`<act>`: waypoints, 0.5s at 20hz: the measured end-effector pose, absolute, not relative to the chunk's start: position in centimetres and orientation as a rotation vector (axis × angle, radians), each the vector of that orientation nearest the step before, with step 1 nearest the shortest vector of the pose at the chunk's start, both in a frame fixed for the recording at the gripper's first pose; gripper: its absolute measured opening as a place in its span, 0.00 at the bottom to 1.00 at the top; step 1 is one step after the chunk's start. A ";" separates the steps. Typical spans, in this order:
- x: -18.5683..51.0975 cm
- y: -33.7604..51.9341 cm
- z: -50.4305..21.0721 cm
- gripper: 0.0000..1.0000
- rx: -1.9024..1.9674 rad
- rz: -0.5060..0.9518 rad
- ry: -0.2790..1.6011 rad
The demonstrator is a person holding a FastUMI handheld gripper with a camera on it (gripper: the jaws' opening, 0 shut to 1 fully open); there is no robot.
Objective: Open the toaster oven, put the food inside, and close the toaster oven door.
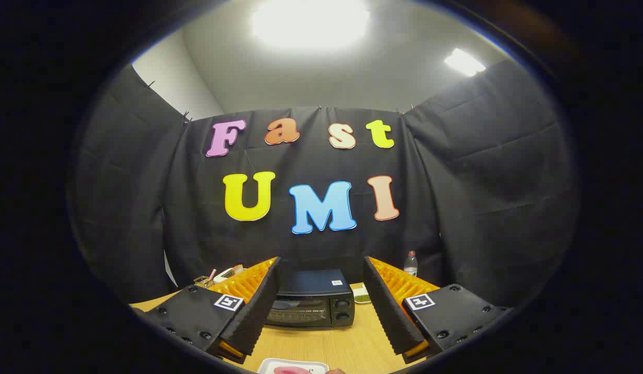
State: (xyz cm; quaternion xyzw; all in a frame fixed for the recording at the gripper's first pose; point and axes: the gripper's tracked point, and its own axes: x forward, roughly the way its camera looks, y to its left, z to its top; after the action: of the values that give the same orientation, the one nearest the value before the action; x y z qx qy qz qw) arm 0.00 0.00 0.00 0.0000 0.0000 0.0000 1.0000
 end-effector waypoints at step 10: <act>0.3 0.9 -0.3 0.97 0.009 0.006 0.009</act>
State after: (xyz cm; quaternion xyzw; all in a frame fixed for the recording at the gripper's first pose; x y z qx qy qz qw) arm 0.30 0.88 -0.32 0.0043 0.0047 0.0029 1.0000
